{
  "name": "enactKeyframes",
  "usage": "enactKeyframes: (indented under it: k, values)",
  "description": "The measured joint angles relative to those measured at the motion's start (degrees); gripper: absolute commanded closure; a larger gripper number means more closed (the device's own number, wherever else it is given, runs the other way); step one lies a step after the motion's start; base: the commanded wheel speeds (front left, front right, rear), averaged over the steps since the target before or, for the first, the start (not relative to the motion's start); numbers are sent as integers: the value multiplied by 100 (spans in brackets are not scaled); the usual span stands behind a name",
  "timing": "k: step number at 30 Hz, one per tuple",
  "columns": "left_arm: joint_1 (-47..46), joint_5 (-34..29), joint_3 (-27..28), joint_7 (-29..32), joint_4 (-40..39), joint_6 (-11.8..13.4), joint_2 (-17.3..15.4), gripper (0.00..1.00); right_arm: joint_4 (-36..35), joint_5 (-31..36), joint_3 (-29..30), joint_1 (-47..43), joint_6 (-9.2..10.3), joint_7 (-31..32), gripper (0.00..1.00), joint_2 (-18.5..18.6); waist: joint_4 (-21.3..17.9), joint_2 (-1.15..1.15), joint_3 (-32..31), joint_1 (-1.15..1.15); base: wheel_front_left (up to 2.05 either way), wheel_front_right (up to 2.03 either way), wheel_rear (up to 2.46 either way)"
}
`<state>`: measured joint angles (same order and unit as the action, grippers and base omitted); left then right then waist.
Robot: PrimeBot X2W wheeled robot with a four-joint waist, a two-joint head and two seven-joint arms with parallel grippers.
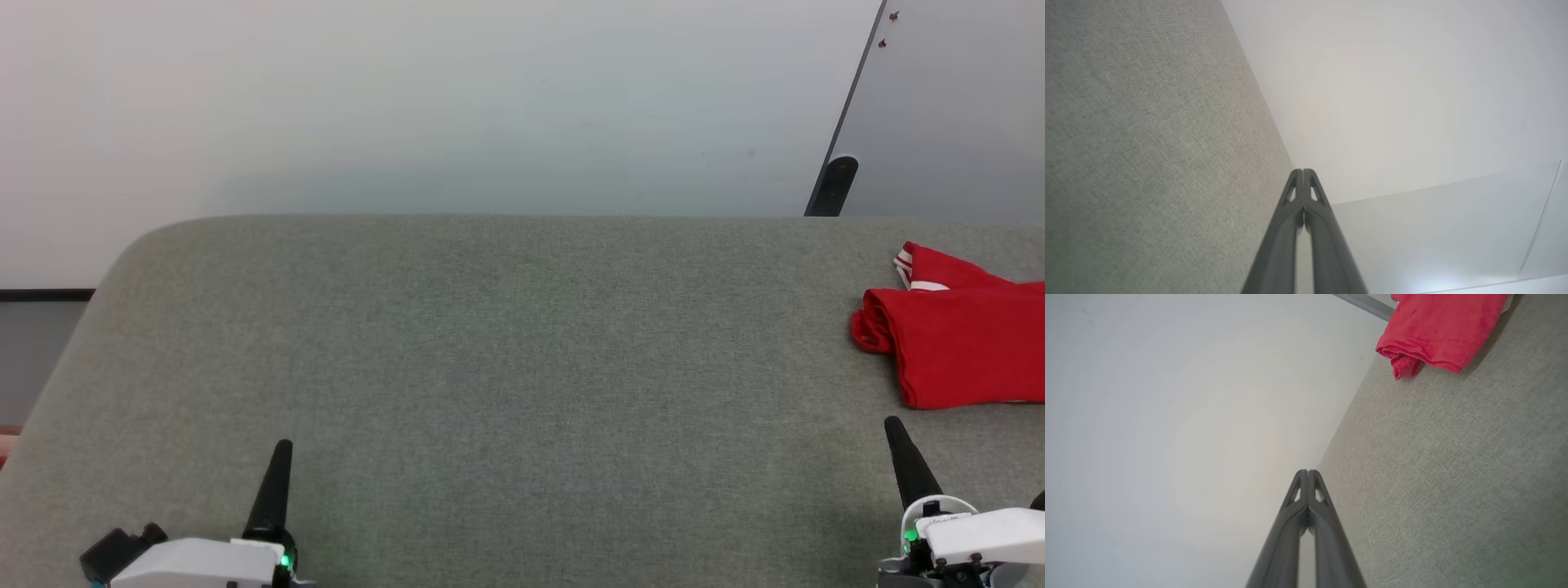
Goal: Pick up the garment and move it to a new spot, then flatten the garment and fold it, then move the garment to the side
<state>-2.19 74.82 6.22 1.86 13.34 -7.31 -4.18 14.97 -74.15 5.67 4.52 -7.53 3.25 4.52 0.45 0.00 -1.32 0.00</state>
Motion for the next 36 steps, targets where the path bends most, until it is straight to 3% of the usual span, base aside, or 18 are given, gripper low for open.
enactKeyframes:
  k: [36]
  values:
    - [-332,1489,21,401,60,-1,109,100,-70,-1540,71,111,0,282,100,-137,-38,0,125,0,0,0,0]
